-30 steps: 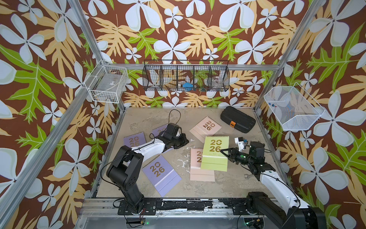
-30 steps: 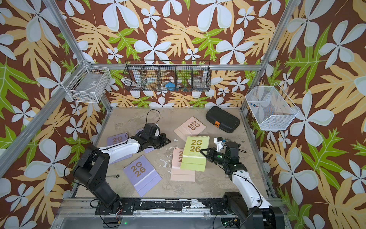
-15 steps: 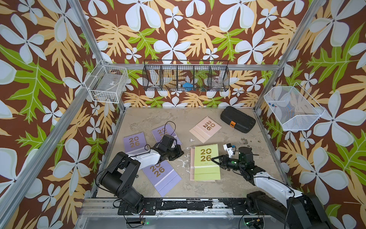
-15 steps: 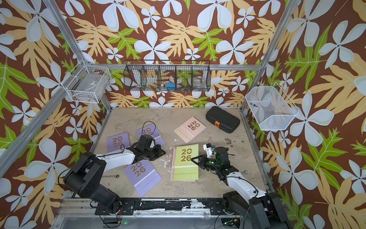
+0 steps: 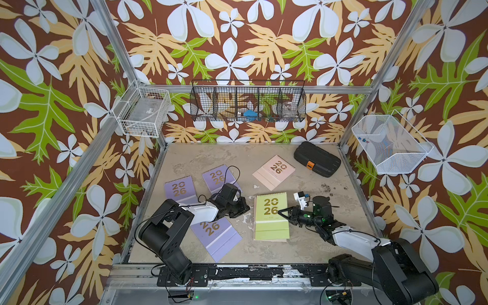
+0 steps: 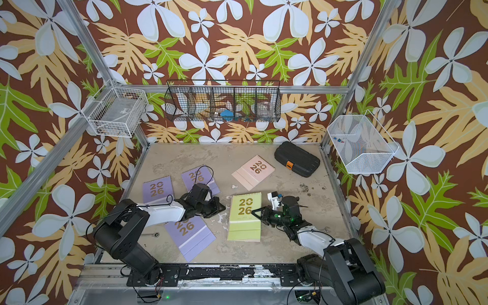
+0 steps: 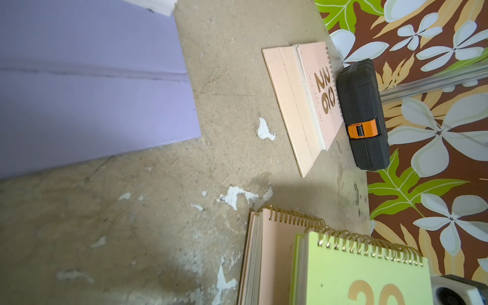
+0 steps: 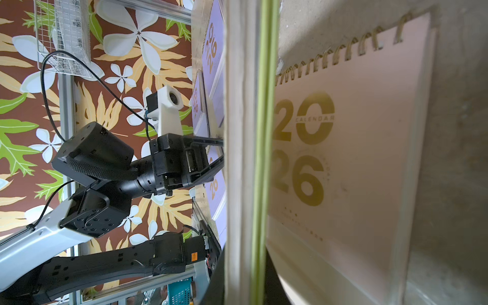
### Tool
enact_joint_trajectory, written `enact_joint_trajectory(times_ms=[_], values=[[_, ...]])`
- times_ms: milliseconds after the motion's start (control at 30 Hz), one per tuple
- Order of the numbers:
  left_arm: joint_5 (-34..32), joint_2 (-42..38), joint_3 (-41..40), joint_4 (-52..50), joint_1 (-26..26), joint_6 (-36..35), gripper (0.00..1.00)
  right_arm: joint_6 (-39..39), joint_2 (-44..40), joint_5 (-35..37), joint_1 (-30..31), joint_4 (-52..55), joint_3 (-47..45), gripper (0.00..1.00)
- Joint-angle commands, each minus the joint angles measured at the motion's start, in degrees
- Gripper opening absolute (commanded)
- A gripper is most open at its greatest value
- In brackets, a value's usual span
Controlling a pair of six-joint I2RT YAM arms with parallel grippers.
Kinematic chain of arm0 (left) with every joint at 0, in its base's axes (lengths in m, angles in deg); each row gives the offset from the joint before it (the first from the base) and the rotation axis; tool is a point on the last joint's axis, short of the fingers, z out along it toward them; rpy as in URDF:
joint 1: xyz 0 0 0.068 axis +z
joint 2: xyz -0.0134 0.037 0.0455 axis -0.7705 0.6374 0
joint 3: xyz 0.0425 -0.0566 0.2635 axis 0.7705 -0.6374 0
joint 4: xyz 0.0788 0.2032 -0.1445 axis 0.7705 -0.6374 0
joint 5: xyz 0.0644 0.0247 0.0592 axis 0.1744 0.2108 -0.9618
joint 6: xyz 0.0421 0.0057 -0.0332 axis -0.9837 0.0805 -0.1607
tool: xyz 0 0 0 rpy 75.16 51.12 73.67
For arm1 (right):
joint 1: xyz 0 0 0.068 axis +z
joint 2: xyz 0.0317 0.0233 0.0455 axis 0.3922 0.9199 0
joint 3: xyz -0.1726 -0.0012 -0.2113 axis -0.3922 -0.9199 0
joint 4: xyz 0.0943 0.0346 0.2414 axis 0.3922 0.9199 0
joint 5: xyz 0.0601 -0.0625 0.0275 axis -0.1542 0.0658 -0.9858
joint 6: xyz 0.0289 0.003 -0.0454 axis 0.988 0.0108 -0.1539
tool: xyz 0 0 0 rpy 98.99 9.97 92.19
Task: Stack the calendars
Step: Place the calendar at the calendar.
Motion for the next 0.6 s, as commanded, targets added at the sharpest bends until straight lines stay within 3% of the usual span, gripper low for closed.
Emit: enact_joint_trajectory(times_ms=[0, 567], values=[[0.8, 0.6, -0.1, 1.3, -0.2, 0.0, 0.06, 0.3, 1.7, 0.0, 0.6, -5.5, 0.6, 0.15], [2.1, 1.8, -0.4, 2.8, -1.3, 1.0, 0.06, -1.8, 8.1, 1.9, 1.2, -5.1, 2.0, 0.19]])
